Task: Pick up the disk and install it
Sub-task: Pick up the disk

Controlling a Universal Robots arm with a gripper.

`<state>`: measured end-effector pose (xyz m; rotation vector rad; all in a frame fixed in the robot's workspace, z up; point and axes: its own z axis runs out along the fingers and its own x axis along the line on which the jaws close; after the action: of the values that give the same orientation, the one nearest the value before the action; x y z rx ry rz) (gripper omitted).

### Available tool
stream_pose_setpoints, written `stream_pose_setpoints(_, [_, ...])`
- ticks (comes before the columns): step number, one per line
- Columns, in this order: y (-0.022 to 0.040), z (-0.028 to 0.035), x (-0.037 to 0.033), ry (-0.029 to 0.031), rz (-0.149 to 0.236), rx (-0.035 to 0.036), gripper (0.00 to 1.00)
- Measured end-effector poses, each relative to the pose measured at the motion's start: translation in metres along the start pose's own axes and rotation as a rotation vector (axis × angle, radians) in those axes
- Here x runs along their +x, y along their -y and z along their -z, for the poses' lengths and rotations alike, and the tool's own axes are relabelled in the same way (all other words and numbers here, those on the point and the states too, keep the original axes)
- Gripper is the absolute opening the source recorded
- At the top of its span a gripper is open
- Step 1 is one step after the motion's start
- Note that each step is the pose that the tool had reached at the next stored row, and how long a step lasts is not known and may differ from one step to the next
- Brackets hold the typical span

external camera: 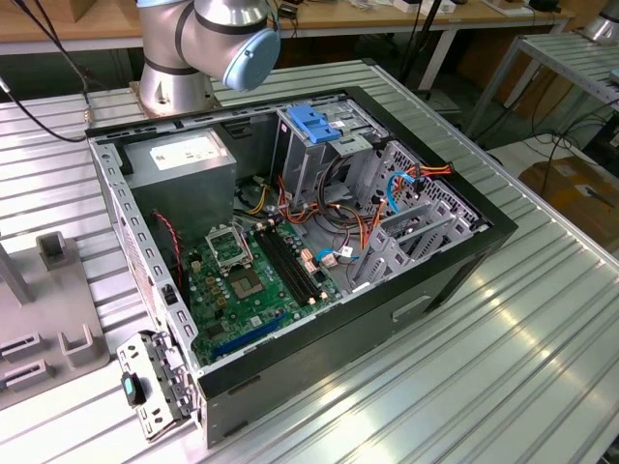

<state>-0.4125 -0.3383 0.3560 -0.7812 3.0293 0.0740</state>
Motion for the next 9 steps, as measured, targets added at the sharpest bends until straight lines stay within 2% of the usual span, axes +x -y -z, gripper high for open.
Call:
stream_pose_setpoints(8, [0.0,-0.0007,0.0,-0.0069,0.162,-0.0038,0.11])
stream_pose_setpoints(9, [0.0,-0.0009,0.0,-0.0085,0.198,-0.0047,0.11])
